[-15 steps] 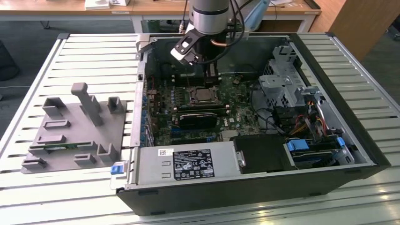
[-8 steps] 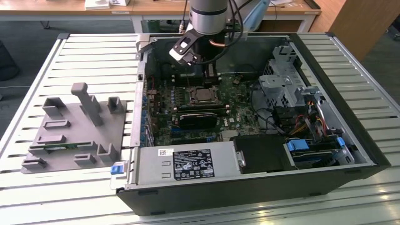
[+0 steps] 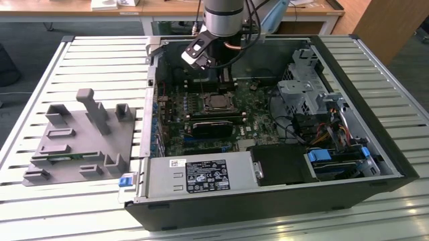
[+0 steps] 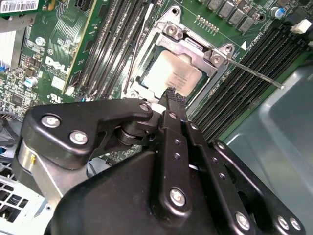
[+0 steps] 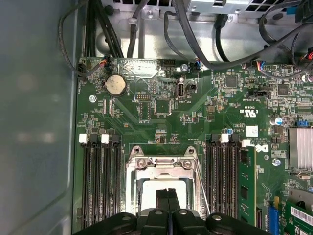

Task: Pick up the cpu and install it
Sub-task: 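Install the first cpu locking lever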

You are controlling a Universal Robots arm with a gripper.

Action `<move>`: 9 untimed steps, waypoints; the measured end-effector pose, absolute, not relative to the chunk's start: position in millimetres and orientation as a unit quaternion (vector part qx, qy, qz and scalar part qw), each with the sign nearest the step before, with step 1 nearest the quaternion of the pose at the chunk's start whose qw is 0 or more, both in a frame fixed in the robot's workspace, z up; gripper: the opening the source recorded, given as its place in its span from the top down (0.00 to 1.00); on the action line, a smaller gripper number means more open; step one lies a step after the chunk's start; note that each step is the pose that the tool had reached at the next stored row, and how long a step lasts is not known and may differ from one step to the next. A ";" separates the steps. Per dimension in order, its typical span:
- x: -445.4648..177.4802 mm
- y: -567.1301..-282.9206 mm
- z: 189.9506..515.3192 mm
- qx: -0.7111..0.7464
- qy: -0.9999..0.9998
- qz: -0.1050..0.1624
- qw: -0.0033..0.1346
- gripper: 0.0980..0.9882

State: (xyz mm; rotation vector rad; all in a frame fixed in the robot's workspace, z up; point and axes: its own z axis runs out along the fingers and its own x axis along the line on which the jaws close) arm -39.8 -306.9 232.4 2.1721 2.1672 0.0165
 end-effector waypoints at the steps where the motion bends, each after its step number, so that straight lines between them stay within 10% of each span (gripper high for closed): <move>1: -39.8 -307.0 232.9 0.707 0.706 0.005 0.037 0.99; 9: -39.8 -307.0 238.4 0.707 0.706 0.005 0.037 0.99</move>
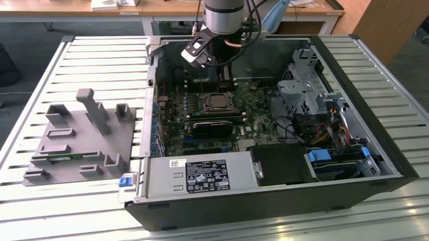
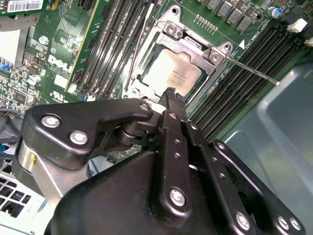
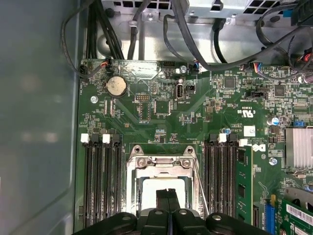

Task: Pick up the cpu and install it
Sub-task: 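Install the first cpu locking lever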

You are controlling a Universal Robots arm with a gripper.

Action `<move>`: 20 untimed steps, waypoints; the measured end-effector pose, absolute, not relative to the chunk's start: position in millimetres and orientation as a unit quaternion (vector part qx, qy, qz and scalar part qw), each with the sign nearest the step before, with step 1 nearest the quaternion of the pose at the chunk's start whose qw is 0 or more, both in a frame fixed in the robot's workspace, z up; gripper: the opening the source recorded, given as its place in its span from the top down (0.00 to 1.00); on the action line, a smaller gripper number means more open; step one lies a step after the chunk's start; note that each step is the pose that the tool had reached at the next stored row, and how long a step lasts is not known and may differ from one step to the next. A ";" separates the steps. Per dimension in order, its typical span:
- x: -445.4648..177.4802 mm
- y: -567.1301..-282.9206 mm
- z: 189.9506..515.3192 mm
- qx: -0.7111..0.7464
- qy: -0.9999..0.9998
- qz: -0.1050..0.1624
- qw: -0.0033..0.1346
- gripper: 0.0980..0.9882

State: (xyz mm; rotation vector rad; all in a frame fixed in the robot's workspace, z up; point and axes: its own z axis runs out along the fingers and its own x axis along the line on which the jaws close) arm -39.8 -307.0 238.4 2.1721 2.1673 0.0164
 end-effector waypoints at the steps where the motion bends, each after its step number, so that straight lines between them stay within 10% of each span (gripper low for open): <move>1: -39.8 -307.0 239.3 0.707 0.706 0.005 0.037 0.99; 20: -39.8 -307.0 270.7 0.707 0.706 0.005 0.037 0.99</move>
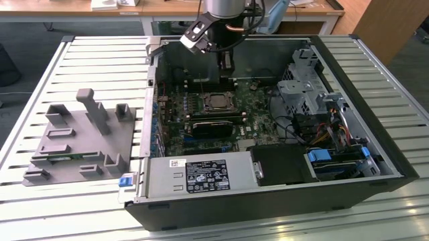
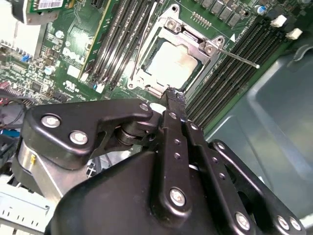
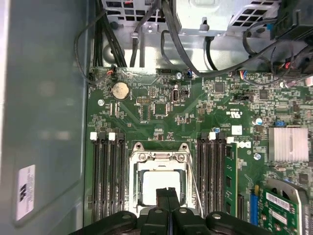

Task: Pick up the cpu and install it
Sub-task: 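Install the first cpu locking lever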

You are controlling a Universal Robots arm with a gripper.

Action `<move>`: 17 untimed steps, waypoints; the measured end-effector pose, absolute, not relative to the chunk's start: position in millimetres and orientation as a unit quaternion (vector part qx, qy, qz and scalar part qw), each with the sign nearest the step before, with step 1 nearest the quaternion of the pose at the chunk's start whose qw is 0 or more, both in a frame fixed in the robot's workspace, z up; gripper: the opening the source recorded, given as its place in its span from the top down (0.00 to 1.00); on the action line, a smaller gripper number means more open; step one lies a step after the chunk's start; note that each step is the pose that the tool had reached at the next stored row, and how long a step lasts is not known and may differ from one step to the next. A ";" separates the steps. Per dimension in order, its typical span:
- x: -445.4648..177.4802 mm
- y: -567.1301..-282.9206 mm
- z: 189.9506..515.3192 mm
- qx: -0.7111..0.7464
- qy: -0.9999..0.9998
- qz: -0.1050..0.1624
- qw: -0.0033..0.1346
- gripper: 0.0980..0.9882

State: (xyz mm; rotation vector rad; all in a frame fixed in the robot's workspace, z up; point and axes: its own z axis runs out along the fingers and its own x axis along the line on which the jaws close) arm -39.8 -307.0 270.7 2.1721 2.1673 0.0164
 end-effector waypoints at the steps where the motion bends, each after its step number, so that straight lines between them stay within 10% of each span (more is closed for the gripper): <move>1: -39.8 -307.0 271.8 0.707 0.706 0.005 0.037 0.99; 17: -39.8 -307.0 270.8 0.644 0.764 0.007 0.037 0.99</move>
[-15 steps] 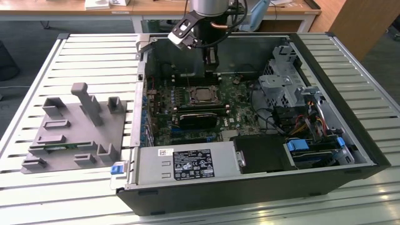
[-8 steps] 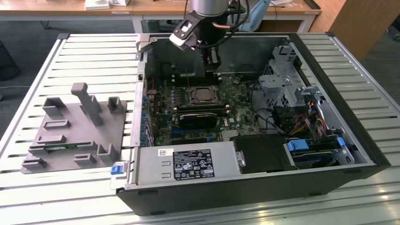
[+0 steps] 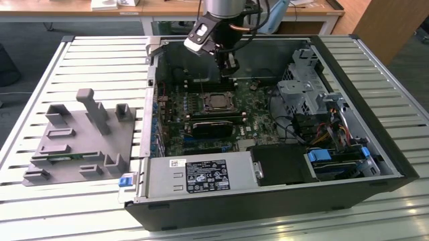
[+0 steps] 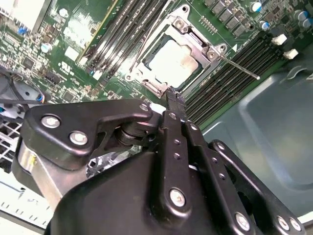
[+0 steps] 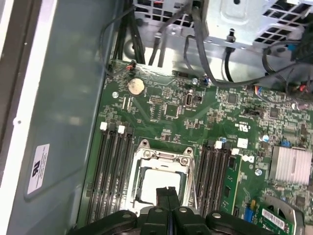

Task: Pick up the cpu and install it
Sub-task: 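Install the first cpu locking lever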

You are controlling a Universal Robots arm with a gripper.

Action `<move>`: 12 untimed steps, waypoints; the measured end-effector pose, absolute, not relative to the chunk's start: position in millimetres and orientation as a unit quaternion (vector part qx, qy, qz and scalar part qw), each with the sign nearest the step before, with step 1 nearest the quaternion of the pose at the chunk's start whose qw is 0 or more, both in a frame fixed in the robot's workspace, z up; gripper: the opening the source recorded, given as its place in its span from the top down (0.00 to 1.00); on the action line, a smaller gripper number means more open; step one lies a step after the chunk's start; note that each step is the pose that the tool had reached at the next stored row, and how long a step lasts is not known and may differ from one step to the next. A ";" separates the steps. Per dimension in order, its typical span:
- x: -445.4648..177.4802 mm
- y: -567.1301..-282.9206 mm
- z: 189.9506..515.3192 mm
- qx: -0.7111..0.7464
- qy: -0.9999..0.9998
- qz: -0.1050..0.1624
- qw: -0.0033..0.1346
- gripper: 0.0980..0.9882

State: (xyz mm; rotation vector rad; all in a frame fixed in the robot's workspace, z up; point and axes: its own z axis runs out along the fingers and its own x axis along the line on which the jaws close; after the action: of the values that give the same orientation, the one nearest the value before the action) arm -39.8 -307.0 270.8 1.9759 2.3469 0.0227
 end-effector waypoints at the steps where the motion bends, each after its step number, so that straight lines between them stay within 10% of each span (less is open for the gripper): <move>1: -39.8 -306.9 270.8 0.641 0.767 0.008 0.037 0.99; 12: -39.8 -306.9 270.5 0.581 0.813 0.010 0.036 0.99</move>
State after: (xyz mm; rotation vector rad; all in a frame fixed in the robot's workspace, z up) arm -39.8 -306.9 270.5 1.7858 2.4962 0.0318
